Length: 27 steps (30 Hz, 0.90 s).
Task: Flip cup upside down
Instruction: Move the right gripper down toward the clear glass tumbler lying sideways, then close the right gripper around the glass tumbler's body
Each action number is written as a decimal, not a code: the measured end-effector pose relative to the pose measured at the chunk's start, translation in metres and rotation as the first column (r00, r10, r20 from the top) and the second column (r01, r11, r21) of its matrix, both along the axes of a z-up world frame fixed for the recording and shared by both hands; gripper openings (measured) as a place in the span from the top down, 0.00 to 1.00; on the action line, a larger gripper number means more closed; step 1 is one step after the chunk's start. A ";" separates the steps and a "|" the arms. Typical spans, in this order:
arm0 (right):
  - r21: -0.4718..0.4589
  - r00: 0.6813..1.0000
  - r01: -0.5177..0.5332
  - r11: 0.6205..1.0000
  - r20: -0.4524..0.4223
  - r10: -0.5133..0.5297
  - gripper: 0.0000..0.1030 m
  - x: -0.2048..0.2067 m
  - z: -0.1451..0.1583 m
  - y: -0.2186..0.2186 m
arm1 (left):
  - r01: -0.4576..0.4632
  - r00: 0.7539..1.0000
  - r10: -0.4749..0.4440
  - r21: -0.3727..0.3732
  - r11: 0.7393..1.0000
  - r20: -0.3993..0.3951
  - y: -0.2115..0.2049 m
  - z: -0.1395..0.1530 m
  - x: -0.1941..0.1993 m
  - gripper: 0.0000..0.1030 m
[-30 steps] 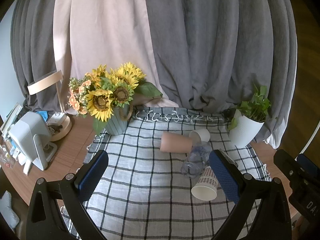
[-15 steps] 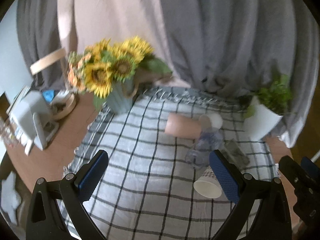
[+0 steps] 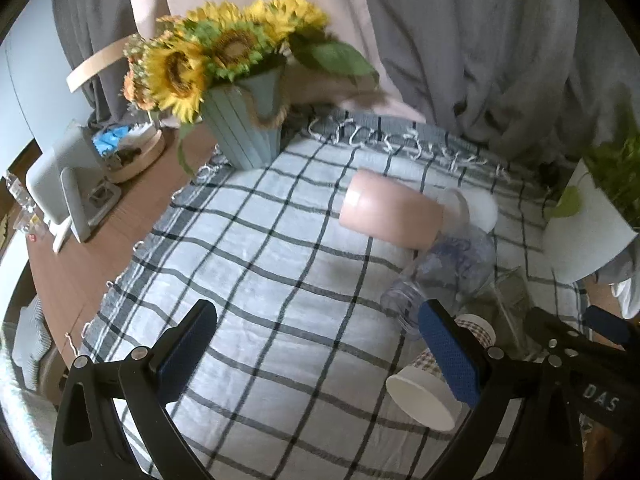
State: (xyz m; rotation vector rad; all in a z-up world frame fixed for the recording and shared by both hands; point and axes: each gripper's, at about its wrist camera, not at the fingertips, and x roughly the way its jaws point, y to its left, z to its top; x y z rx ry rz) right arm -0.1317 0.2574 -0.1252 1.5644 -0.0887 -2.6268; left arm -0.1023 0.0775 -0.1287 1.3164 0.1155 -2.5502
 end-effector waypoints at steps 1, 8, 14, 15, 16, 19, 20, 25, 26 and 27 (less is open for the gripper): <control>-0.008 1.000 -0.021 1.000 0.008 0.021 0.12 -0.005 -0.005 0.000 | 0.000 1.000 0.000 -0.006 1.000 0.009 0.002 -0.003 -0.003 0.00; -0.021 0.991 -0.031 0.999 0.130 0.034 0.19 -0.038 -0.038 0.004 | -0.008 0.999 0.010 -0.035 0.999 0.041 0.016 -0.013 -0.019 0.00; -0.036 0.980 -0.031 0.999 0.194 0.037 0.31 -0.061 -0.064 0.007 | -0.004 0.999 0.007 -0.050 0.999 0.050 0.025 -0.015 -0.027 0.00; -0.049 0.979 -0.026 0.998 0.198 0.035 0.32 -0.062 -0.066 0.009 | -0.005 0.999 0.008 -0.052 0.999 0.048 0.026 -0.015 -0.027 0.00; -0.065 0.979 -0.023 0.998 0.199 0.036 0.32 -0.064 -0.068 0.011 | -0.007 0.999 0.010 -0.054 0.998 0.048 0.026 -0.015 -0.028 0.00; -0.094 0.978 -0.017 0.995 0.205 0.036 0.32 -0.069 -0.074 0.018 | -0.005 0.999 0.007 -0.057 0.998 0.049 0.029 -0.016 -0.030 0.00; -0.100 0.977 -0.012 0.995 0.213 0.033 0.32 -0.070 -0.077 0.018 | -0.004 0.999 0.007 -0.064 0.998 0.051 0.029 -0.017 -0.030 0.00; -0.121 0.974 0.000 0.993 0.224 0.027 0.36 -0.076 -0.087 0.019 | -0.002 0.999 0.006 -0.071 0.997 0.054 0.029 -0.017 -0.031 0.00; -0.123 0.974 0.003 0.992 0.224 0.025 0.37 -0.077 -0.086 0.019 | -0.001 0.999 0.005 -0.071 0.997 0.054 0.029 -0.017 -0.032 0.00; -0.126 0.974 0.008 0.992 0.225 0.021 0.37 -0.077 -0.086 0.020 | 0.002 0.999 0.002 -0.072 0.997 0.054 0.029 -0.017 -0.032 0.00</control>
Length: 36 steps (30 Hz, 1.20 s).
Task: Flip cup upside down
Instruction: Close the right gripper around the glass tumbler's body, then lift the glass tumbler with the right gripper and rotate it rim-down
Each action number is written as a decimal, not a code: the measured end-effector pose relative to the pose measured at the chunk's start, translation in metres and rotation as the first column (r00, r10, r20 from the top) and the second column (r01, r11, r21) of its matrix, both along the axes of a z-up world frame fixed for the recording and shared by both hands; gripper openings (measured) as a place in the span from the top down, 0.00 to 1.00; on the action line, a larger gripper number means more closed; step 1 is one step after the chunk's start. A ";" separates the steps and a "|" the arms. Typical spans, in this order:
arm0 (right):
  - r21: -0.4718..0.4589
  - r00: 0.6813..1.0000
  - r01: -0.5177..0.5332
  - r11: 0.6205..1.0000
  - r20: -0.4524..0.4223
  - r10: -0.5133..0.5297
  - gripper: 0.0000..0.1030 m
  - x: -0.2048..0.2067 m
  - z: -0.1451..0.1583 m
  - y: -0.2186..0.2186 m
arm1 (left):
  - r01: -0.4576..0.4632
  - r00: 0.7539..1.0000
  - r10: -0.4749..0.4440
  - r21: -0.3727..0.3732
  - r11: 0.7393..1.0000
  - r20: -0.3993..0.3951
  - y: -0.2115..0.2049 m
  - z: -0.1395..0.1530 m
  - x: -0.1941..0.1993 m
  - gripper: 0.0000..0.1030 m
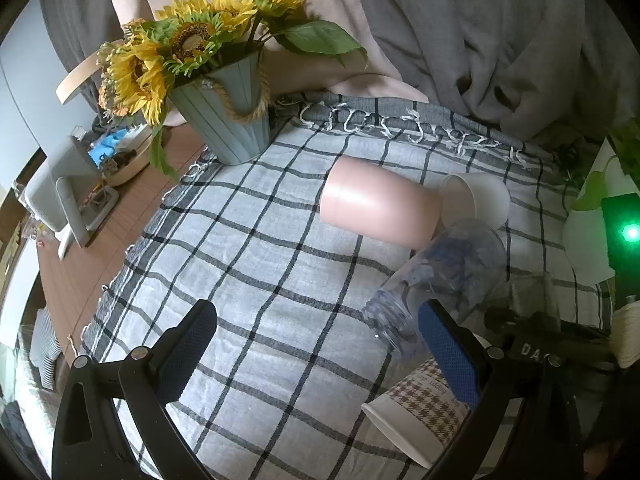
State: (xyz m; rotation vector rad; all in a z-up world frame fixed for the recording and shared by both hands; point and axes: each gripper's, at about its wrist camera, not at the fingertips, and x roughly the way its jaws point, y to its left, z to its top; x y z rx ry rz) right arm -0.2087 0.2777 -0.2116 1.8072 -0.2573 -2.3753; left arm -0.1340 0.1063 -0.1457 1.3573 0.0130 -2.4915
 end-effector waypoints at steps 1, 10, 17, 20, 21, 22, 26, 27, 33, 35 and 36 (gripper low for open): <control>-0.001 1.000 0.008 1.000 0.003 -0.008 0.37 0.000 0.000 0.002 | 0.004 1.000 -0.004 -0.001 1.000 -0.002 -0.001 0.000 0.000 0.00; 0.048 0.996 0.070 0.996 -0.063 -0.067 0.40 0.033 0.035 0.016 | 0.100 0.995 -0.100 0.008 0.995 -0.020 0.000 0.013 0.010 0.00; 0.028 0.978 0.161 0.987 -0.141 -0.156 0.42 0.077 0.078 0.017 | 0.213 0.974 -0.212 0.012 0.977 -0.079 -0.009 0.034 0.034 0.00; 0.031 0.968 0.188 0.982 -0.174 -0.180 0.42 0.103 0.099 0.007 | 0.254 0.962 -0.253 0.004 0.967 -0.101 -0.020 0.041 0.047 0.00; 0.031 0.967 0.189 0.982 -0.182 -0.180 0.42 0.111 0.104 0.002 | 0.262 0.960 -0.260 0.004 0.965 -0.104 -0.025 0.043 0.052 0.00; 0.027 0.965 0.192 0.981 -0.189 -0.184 0.42 0.120 0.111 -0.004 | 0.270 0.957 -0.268 0.008 0.963 -0.108 -0.031 0.045 0.055 0.00; 0.016 0.968 0.179 0.984 -0.183 -0.174 0.42 0.146 0.122 -0.033 | 0.303 0.947 -0.300 0.011 0.953 -0.115 -0.058 0.052 0.072 0.00; 0.007 0.969 0.174 0.985 -0.180 -0.170 0.42 0.151 0.122 -0.040 | 0.308 0.946 -0.305 0.010 0.951 -0.114 -0.063 0.052 0.076 0.00; -0.069 0.988 0.117 0.991 -0.095 -0.124 0.42 0.175 0.104 -0.090 | 0.307 0.946 -0.307 -0.018 0.952 -0.106 -0.108 0.053 0.094 0.00; -0.076 0.993 0.094 0.993 -0.057 -0.099 0.42 0.180 0.095 -0.108 | 0.287 0.951 -0.289 -0.029 0.957 -0.106 -0.120 0.050 0.097 0.00; -0.073 0.996 0.081 0.994 -0.040 -0.084 0.42 0.182 0.092 -0.117 | 0.281 0.954 -0.283 -0.030 0.959 -0.101 -0.126 0.048 0.098 0.00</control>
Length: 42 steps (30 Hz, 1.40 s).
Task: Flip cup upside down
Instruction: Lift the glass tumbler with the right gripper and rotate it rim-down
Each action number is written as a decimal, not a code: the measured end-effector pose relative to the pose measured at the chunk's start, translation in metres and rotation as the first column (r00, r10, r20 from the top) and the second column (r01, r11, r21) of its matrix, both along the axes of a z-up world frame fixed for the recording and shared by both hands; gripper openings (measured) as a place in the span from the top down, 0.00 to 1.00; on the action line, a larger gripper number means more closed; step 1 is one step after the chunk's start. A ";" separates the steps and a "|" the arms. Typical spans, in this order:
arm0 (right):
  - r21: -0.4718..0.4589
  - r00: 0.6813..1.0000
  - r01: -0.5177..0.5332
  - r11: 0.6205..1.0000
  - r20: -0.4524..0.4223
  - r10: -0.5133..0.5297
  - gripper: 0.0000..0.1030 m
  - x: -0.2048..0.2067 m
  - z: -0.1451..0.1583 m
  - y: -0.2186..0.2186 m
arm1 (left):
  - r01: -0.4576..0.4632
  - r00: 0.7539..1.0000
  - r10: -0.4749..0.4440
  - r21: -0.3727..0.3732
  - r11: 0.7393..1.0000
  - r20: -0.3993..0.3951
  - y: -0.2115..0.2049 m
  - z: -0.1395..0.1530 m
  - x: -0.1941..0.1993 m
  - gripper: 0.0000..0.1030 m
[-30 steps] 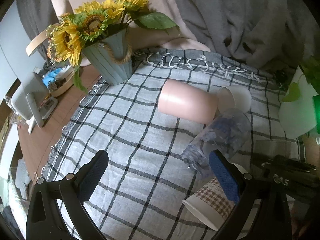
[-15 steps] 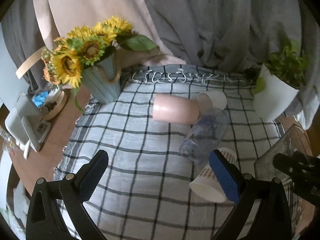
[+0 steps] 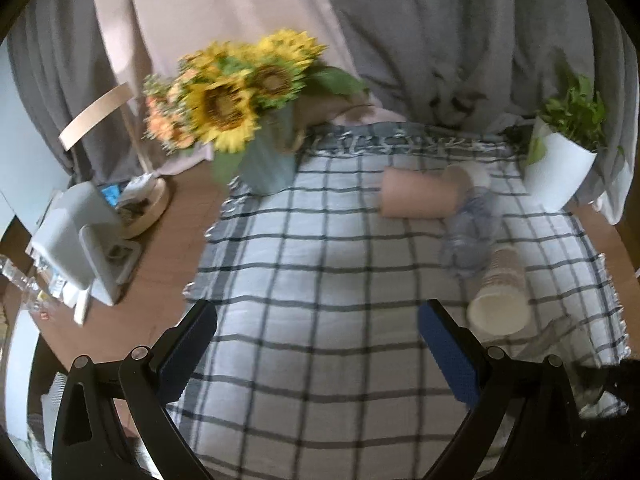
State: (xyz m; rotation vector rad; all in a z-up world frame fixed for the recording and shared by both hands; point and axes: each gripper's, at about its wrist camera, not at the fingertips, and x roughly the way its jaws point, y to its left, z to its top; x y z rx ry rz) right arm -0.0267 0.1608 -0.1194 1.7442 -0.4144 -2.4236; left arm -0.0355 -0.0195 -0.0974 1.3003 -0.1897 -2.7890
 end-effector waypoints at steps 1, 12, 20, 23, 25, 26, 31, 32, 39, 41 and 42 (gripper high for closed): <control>-0.001 1.000 -0.019 1.000 0.024 0.019 0.42 0.002 -0.005 -0.011 | -0.005 1.000 0.005 0.003 1.000 0.010 -0.005 -0.003 0.000 0.00; -0.050 0.954 -0.131 0.990 0.264 0.139 0.42 0.000 -0.060 -0.068 | -0.101 0.986 0.096 0.023 0.995 0.139 -0.056 -0.043 -0.011 0.00; -0.016 0.966 -0.073 0.997 0.249 0.075 0.43 -0.028 -0.078 -0.070 | -0.149 0.979 0.145 0.017 0.989 0.146 -0.071 -0.048 -0.017 0.00; 0.018 0.974 -0.059 0.998 0.219 0.053 0.43 -0.038 -0.081 -0.074 | -0.156 0.977 0.154 0.001 0.988 0.149 -0.072 -0.051 -0.020 0.00; 0.039 0.980 -0.053 0.998 0.195 0.045 0.43 -0.044 -0.082 -0.077 | -0.158 0.975 0.157 -0.002 0.987 0.155 -0.074 -0.054 -0.022 0.00; 0.045 0.981 -0.049 0.998 0.190 0.039 0.43 -0.047 -0.084 -0.077 | -0.160 0.974 0.159 -0.003 0.987 0.159 -0.074 -0.055 -0.022 0.00; 0.052 0.983 -0.031 0.998 0.180 0.021 0.43 -0.056 -0.092 -0.076 | -0.167 0.969 0.168 -0.017 0.986 0.183 -0.075 -0.063 -0.025 0.00; 0.056 0.984 -0.032 0.998 0.178 0.021 0.43 -0.056 -0.092 -0.076 | -0.167 0.967 0.167 -0.017 0.986 0.190 -0.075 -0.065 -0.025 0.00; 0.072 0.983 -0.031 0.997 0.180 0.018 0.43 -0.062 -0.100 -0.082 | -0.177 0.962 0.180 -0.035 0.984 0.203 -0.078 -0.070 -0.023 0.00; 0.075 0.984 -0.034 0.997 0.179 0.020 0.43 -0.062 -0.100 -0.081 | -0.178 0.961 0.183 -0.042 0.983 0.205 -0.078 -0.071 -0.023 0.00; 0.077 0.984 -0.035 0.996 0.178 0.021 0.43 -0.062 -0.101 -0.081 | -0.178 0.961 0.183 -0.042 0.983 0.207 -0.078 -0.071 -0.023 0.00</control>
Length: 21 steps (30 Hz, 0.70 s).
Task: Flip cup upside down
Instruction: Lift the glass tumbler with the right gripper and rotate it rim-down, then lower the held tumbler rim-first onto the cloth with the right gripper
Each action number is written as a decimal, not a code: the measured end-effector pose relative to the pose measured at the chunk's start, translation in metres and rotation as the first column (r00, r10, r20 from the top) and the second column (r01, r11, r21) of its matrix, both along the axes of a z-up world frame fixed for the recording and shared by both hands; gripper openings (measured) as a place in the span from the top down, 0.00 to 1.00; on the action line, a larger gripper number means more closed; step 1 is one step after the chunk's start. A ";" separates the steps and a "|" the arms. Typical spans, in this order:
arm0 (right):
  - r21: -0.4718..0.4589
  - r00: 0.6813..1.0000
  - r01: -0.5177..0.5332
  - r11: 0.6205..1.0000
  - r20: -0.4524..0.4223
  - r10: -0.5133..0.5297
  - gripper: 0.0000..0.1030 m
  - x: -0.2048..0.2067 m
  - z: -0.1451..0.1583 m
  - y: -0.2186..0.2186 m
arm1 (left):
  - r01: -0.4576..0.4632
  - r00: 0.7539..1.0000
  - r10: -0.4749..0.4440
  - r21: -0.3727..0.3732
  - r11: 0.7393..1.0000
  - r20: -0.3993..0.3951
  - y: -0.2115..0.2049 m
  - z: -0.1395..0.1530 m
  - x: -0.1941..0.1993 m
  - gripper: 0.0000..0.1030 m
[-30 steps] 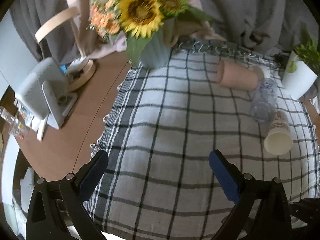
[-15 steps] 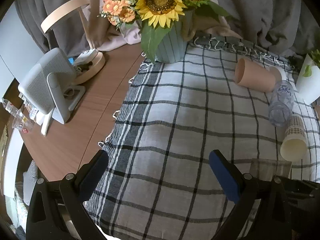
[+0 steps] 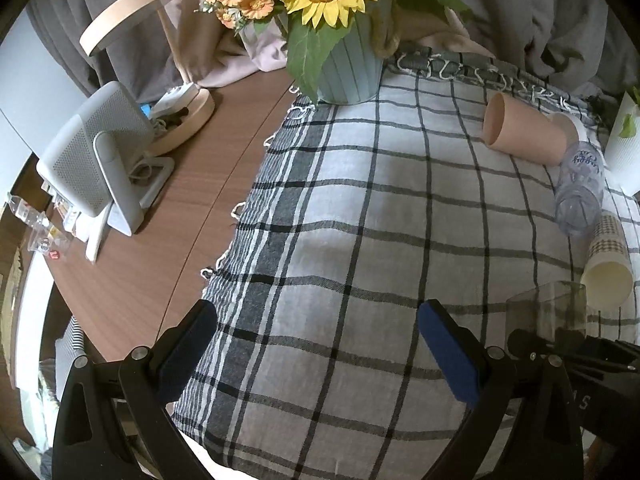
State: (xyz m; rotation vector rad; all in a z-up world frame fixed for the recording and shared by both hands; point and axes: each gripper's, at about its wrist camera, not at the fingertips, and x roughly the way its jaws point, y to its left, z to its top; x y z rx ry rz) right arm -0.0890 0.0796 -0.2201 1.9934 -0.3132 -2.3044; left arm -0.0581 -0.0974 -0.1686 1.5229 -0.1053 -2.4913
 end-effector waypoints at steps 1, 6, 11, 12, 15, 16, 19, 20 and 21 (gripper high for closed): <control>-0.001 1.000 0.001 1.000 0.001 -0.001 0.43 0.000 0.000 0.000 | -0.002 1.000 0.002 0.001 1.000 0.002 0.000 0.000 0.000 0.00; -0.011 1.000 0.000 1.000 -0.022 0.000 0.27 0.000 0.006 0.001 | -0.013 1.000 0.013 0.002 1.000 -0.007 -0.002 0.005 0.004 0.00; -0.023 0.993 0.020 1.000 -0.114 -0.023 0.27 0.015 0.037 0.010 | 0.026 0.998 -0.025 0.021 0.999 -0.051 0.003 0.017 0.017 0.00; -0.021 0.989 0.029 0.999 -0.142 -0.031 0.27 0.020 0.045 0.013 | 0.042 0.997 -0.040 0.022 0.999 -0.065 0.006 0.019 0.021 0.00; 0.014 0.972 0.074 0.997 -0.223 -0.069 0.25 0.035 0.067 0.028 | 0.114 0.988 -0.111 0.022 0.993 -0.104 0.022 0.023 0.036 0.00; 0.027 0.967 0.090 0.996 -0.241 -0.081 0.25 0.040 0.072 0.035 | 0.135 0.984 -0.132 0.025 0.990 -0.116 0.030 0.024 0.041 0.00; 0.053 0.957 0.128 0.990 -0.267 -0.110 0.25 0.055 0.078 0.055 | 0.179 0.973 -0.172 0.034 0.983 -0.153 0.047 0.025 0.053 0.00; 0.064 0.955 0.139 0.988 -0.271 -0.117 0.25 0.059 0.079 0.060 | 0.198 0.968 -0.189 0.037 0.980 -0.168 0.054 0.025 0.058 0.00; 0.075 0.954 0.148 0.986 -0.272 -0.123 0.25 0.061 0.080 0.065 | 0.220 0.961 -0.210 0.040 0.975 -0.179 0.062 0.025 0.062 0.01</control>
